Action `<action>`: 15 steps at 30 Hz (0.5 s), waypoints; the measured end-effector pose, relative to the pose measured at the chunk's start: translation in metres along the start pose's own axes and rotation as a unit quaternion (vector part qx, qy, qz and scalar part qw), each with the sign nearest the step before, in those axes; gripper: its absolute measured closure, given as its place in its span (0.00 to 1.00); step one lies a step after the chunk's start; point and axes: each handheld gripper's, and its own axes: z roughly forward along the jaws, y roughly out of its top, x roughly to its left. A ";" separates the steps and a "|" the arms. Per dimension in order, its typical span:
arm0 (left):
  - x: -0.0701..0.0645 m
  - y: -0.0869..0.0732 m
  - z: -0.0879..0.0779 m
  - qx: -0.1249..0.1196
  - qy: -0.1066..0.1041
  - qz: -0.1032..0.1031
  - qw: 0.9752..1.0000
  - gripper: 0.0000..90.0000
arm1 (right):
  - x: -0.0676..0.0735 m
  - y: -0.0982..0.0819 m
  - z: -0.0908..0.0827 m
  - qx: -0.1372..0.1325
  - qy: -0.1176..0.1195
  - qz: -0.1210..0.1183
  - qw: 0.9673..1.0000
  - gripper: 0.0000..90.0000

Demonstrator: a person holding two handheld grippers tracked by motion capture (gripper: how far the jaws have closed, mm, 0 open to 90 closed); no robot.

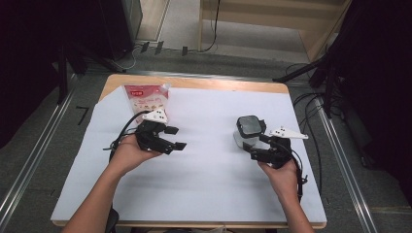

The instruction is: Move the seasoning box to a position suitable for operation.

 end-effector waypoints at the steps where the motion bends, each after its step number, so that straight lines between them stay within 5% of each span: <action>1: 0.000 0.000 0.000 0.001 0.001 0.003 1.000 0.36 | -0.001 0.000 0.001 0.001 -0.003 0.001 1.000 0.21; 10: -0.001 0.001 0.001 0.004 -0.001 0.005 1.000 0.36 | -0.004 0.004 -0.002 -0.008 -0.035 -0.007 0.999 0.19; 15: -0.002 0.001 0.001 0.006 0.004 0.007 1.000 0.35 | -0.010 0.002 0.006 0.001 -0.055 0.014 0.998 0.15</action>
